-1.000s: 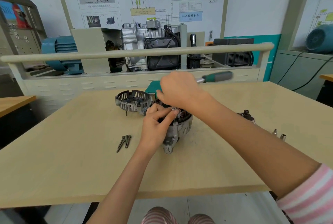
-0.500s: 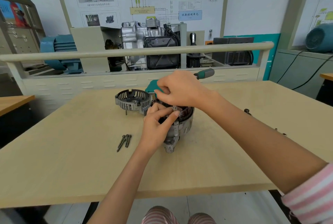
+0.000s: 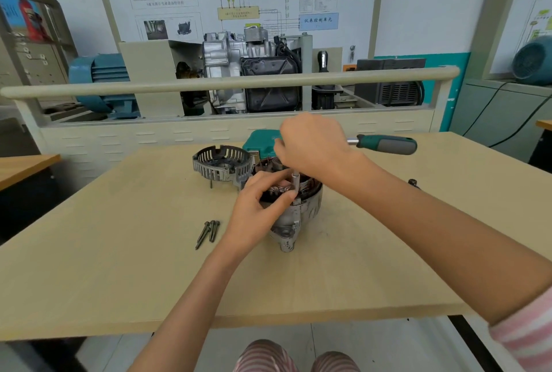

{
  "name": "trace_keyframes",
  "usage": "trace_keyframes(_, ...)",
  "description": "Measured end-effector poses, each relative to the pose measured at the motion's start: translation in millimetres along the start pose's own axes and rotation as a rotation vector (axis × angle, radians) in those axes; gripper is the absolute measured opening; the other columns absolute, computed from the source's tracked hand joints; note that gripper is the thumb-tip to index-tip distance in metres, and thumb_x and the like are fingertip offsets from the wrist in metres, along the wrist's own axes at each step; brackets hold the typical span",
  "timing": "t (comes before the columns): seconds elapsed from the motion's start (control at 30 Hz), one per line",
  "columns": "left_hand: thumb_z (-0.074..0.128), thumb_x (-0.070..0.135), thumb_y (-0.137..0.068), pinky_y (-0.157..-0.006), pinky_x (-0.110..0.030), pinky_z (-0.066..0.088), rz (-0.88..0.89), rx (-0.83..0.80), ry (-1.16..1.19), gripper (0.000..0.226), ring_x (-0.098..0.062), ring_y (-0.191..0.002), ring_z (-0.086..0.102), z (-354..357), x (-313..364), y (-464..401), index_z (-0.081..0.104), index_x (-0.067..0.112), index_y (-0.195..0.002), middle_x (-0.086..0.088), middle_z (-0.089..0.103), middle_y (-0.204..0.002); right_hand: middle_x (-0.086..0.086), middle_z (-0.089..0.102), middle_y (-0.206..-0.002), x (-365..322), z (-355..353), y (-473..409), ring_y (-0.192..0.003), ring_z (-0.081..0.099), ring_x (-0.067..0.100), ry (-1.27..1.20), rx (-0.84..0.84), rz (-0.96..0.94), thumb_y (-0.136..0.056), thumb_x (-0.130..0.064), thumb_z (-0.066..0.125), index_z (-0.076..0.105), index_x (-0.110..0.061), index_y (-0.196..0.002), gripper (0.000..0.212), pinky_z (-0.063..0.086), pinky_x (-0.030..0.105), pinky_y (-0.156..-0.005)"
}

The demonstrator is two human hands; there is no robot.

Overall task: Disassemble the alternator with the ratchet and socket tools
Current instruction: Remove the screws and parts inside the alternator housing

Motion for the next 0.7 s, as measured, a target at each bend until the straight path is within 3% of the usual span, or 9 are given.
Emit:
trace_keyframes(0.1,0.066,0.011,-0.086,-0.092,-0.016,0.040,0.046,-0.032,-0.027,0.033,-0.002,-0.103,0.056,-2.8,1.0,0.9,0.061,0.035,-0.109,0.012,0.061,-0.101,0.001,0.035,-0.062,16.2,-3.6,-1.0,-0.062,0.044,0.023,-0.054,0.061,0.033,-0.092,-0.027,0.044,0.046,-0.014,-0.074,0.022,0.027,0.029,-0.048)
trace_keyframes(0.27,0.067,0.011,-0.085,-0.089,-0.015,0.041,0.055,0.001,-0.033,0.022,0.000,-0.099,0.057,-4.9,2.6,-1.1,0.069,0.026,-0.100,0.009,0.065,-0.099,0.003,0.046,-0.063,50.6,3.3,2.3,-0.061,0.047,0.024,-0.156,0.099,0.156,-0.092,-0.030,0.042,0.043,-0.012,-0.064,0.033,0.030,0.027,-0.050)
trace_keyframes(0.43,0.068,0.014,-0.084,-0.086,-0.013,0.041,0.063,-0.052,-0.124,0.024,-0.001,-0.093,0.053,-2.9,5.7,-5.7,0.070,0.027,-0.103,0.005,0.059,-0.092,0.008,0.057,-0.070,74.6,24.8,14.7,-0.077,0.059,0.031,-0.337,0.090,0.290,-0.090,-0.024,0.043,0.032,-0.015,-0.055,0.038,0.037,0.031,-0.051)
trace_keyframes(0.57,0.068,0.013,-0.084,-0.083,-0.012,0.040,0.086,-0.076,-0.204,0.023,-0.004,-0.088,0.053,-3.1,10.9,-10.0,0.071,0.022,-0.105,0.008,0.055,-0.087,0.009,0.053,-0.061,78.9,37.1,25.3,-0.090,0.063,0.035,-0.551,0.136,0.353,-0.090,-0.020,0.046,0.029,-0.015,-0.053,0.041,0.049,0.042,-0.054)
trace_keyframes(0.7,0.069,0.014,-0.083,-0.083,-0.019,0.043,0.132,-0.060,-0.250,0.019,-0.005,-0.087,0.054,-5.0,14.9,-11.4,0.073,0.022,-0.100,0.009,0.057,-0.085,0.004,0.048,-0.056,75.9,42.7,26.3,-0.088,0.063,0.033,-0.591,0.153,0.353,-0.089,-0.019,0.047,0.028,-0.017,-0.052,0.042,0.048,0.040,-0.055)
Point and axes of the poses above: each hand's wrist, its own y-axis away from the middle knuckle, its own z-axis out of the palm, x = y × z, the point moved 6 cm from there along -y, towards the middle knuckle
